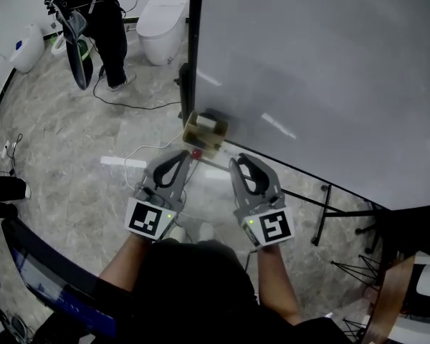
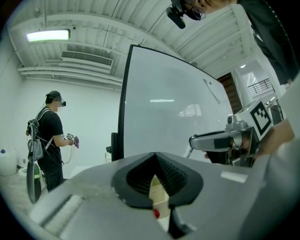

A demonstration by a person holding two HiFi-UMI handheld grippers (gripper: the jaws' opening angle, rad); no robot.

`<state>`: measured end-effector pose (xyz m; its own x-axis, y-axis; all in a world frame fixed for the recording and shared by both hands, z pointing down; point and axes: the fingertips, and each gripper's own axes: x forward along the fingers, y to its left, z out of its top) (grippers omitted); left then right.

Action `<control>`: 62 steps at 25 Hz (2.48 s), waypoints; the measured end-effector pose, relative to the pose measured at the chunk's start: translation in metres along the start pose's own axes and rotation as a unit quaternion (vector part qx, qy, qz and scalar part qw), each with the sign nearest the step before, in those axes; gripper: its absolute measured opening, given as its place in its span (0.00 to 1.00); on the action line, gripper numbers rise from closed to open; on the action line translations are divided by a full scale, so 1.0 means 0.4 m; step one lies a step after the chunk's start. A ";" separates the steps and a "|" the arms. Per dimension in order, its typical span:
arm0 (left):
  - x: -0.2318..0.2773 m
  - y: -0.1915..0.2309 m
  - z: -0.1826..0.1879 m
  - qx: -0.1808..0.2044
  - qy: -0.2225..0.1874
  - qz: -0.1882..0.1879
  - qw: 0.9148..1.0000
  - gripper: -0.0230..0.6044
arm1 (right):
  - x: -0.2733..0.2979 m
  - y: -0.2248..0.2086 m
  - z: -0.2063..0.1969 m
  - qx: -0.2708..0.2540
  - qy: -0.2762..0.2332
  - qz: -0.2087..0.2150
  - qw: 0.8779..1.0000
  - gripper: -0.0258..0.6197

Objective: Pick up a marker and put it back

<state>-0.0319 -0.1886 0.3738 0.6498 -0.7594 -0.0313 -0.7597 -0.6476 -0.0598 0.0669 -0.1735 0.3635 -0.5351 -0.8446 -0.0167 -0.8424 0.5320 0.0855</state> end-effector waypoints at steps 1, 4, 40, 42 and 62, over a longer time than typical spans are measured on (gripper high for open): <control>0.000 0.001 0.000 0.000 0.000 0.001 1.000 0.04 | 0.004 -0.001 -0.004 0.002 0.003 0.002 1.000 0.16; 0.001 0.001 -0.003 0.001 0.002 0.004 1.000 0.04 | 0.016 -0.002 -0.021 0.007 0.013 0.007 1.000 0.16; -0.015 0.050 -0.033 -0.001 0.022 0.056 0.998 0.04 | 0.146 0.005 -0.253 0.000 0.088 0.055 0.995 0.16; -0.017 0.052 -0.034 -0.001 0.024 0.057 0.998 0.04 | 0.148 0.004 -0.257 -0.002 0.088 0.054 0.995 0.16; -0.027 0.046 -0.030 0.008 0.023 0.044 0.999 0.04 | 0.125 0.010 -0.274 0.002 0.094 0.042 0.995 0.20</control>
<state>-0.0532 -0.1929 0.3850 0.5791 -0.8152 0.0083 -0.8126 -0.5780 -0.0746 0.0436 -0.2202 0.4723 -0.5827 -0.7932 0.1766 -0.7957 0.6011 0.0743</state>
